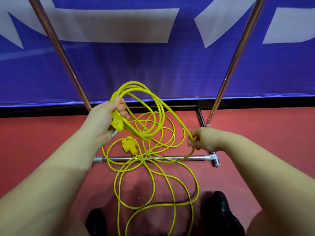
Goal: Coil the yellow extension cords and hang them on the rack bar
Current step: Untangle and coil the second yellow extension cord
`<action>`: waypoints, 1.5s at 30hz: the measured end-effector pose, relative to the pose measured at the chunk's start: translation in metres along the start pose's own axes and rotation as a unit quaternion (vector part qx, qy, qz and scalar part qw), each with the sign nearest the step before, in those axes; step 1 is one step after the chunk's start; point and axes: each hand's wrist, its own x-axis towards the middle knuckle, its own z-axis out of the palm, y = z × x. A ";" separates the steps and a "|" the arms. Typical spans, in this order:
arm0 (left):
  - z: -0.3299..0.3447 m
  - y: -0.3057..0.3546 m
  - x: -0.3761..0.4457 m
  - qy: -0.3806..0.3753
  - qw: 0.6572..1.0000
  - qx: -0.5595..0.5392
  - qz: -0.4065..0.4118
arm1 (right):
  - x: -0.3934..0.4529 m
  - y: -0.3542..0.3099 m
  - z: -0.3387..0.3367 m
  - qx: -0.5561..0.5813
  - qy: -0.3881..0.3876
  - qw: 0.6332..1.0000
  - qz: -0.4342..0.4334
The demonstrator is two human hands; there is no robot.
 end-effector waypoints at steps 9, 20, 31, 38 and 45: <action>0.006 -0.017 -0.008 -0.047 0.979 0.200 -0.008 | -0.015 -0.048 -0.013 0.448 0.067 0.890 -0.053; 0.022 -0.036 -0.021 -0.203 0.923 0.318 -0.068 | -0.011 -0.063 -0.020 0.731 0.083 0.677 0.009; 0.022 -0.033 -0.011 -0.042 0.984 0.158 -0.067 | -0.008 -0.070 0.007 0.322 0.056 0.940 -0.097; 0.020 -0.028 -0.005 0.009 0.993 0.086 -0.075 | -0.001 -0.071 0.019 0.167 0.127 0.963 -0.172; 0.004 -0.022 0.004 0.045 0.992 0.111 -0.038 | 0.000 -0.063 0.006 0.286 0.319 0.896 -0.120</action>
